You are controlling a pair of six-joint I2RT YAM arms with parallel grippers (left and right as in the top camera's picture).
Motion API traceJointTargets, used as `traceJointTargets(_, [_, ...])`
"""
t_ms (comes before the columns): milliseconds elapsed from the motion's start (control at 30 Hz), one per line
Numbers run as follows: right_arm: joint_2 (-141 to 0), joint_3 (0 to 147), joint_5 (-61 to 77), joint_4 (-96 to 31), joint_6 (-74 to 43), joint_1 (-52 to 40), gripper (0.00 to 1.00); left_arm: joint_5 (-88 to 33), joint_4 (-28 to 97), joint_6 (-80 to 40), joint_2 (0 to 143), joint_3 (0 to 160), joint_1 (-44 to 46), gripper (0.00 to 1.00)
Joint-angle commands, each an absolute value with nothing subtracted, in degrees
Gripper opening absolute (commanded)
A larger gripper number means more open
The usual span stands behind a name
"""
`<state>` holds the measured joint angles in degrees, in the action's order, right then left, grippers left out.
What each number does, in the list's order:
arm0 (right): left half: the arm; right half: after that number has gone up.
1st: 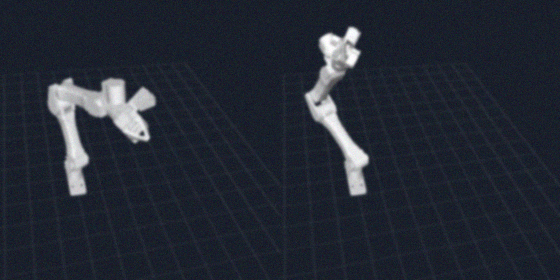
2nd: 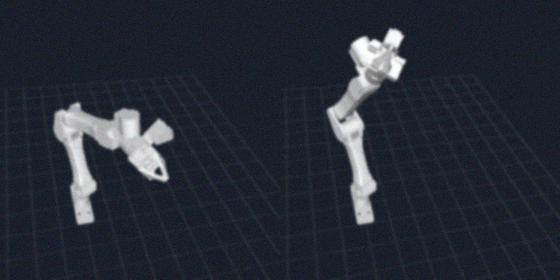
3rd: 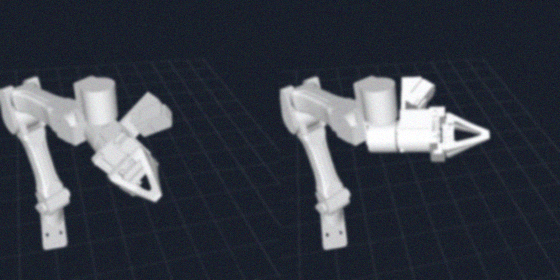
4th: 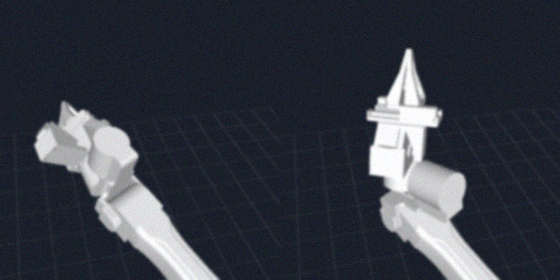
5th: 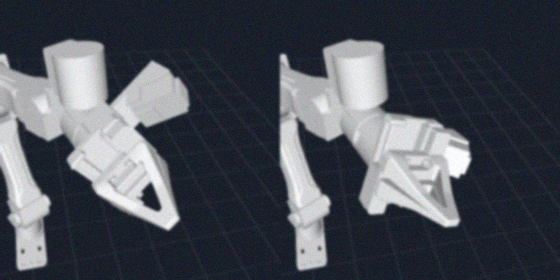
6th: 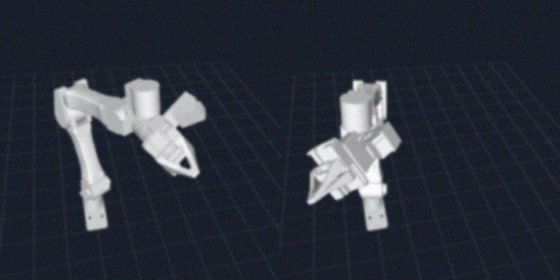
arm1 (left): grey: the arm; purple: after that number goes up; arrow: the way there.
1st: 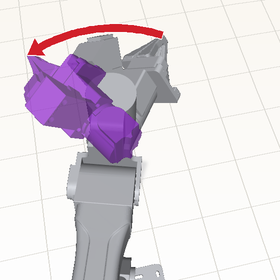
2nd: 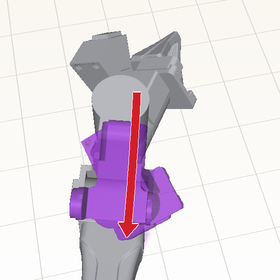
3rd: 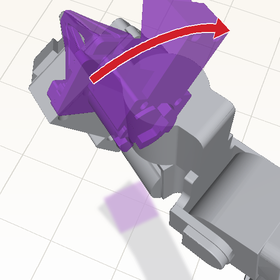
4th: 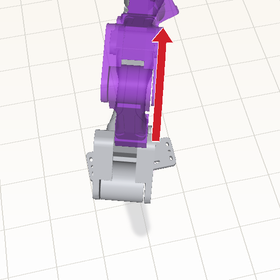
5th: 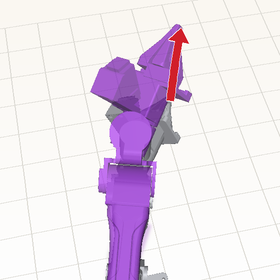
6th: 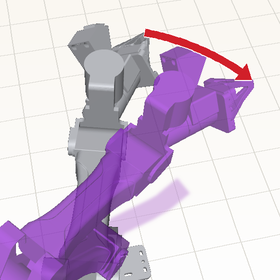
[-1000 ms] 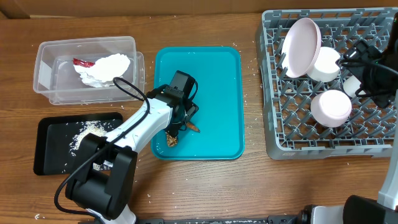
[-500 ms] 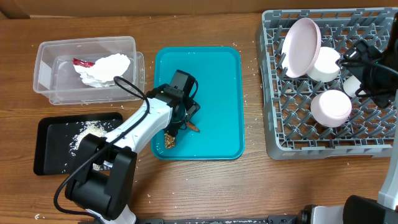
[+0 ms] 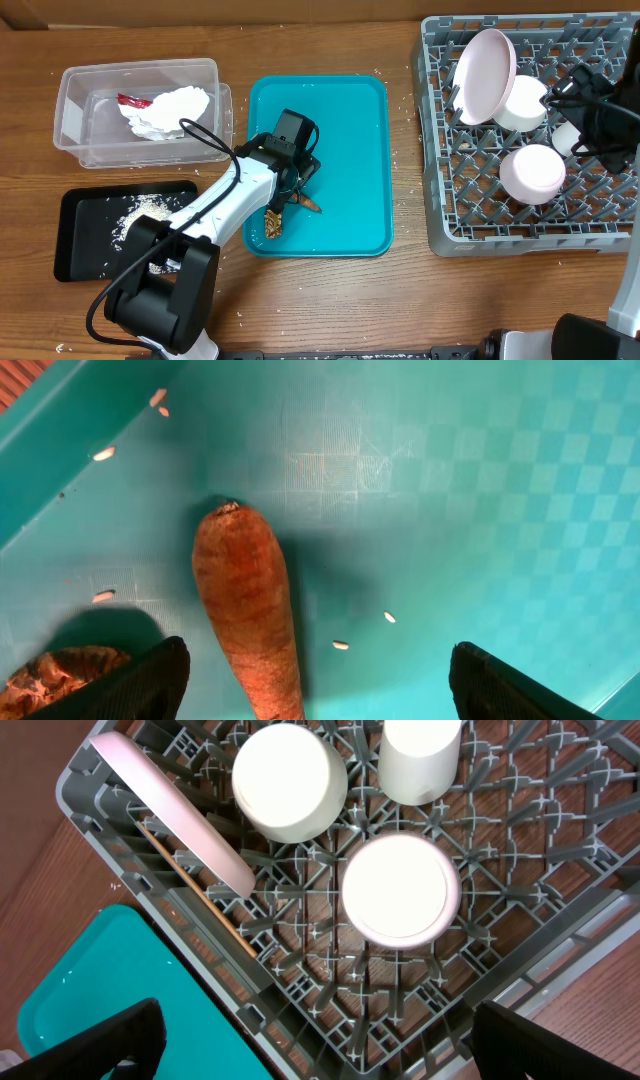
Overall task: Sort waste into correct bins and load items into the dishwasher
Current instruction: 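Lift the carrot off the teal tray with the left gripper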
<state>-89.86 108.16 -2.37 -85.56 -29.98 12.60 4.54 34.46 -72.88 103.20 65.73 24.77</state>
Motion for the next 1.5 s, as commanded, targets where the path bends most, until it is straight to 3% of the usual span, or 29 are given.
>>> traceJointTargets(0, [-89.60, 108.71, -2.94, -85.43, -30.04, 12.62, 1.00, 7.07, 34.17, -71.72, 103.88, 66.92, 25.12, 0.85])
traceJointTargets(700, [-89.60, 108.71, -2.94, -85.43, -30.04, 12.62, 1.00, 7.62, 34.41, -69.28, 103.90, 66.89, 26.09, 0.86])
traceJointTargets(1167, [-89.60, 108.71, -2.94, -85.43, -30.04, 12.62, 1.00, 5.89, 33.45, -69.84, 108.18, 66.85, 26.33, 0.81])
traceJointTargets(1333, [-89.60, 108.71, -2.94, -85.43, -30.04, 12.62, 1.00, 4.82, 32.49, -69.87, 108.77, 66.85, 26.33, 0.75])
traceJointTargets(1467, [-89.60, 108.71, -2.94, -85.43, -30.04, 12.62, 1.00, 4.23, 32.60, -69.84, 108.75, 66.85, 26.33, 0.64])
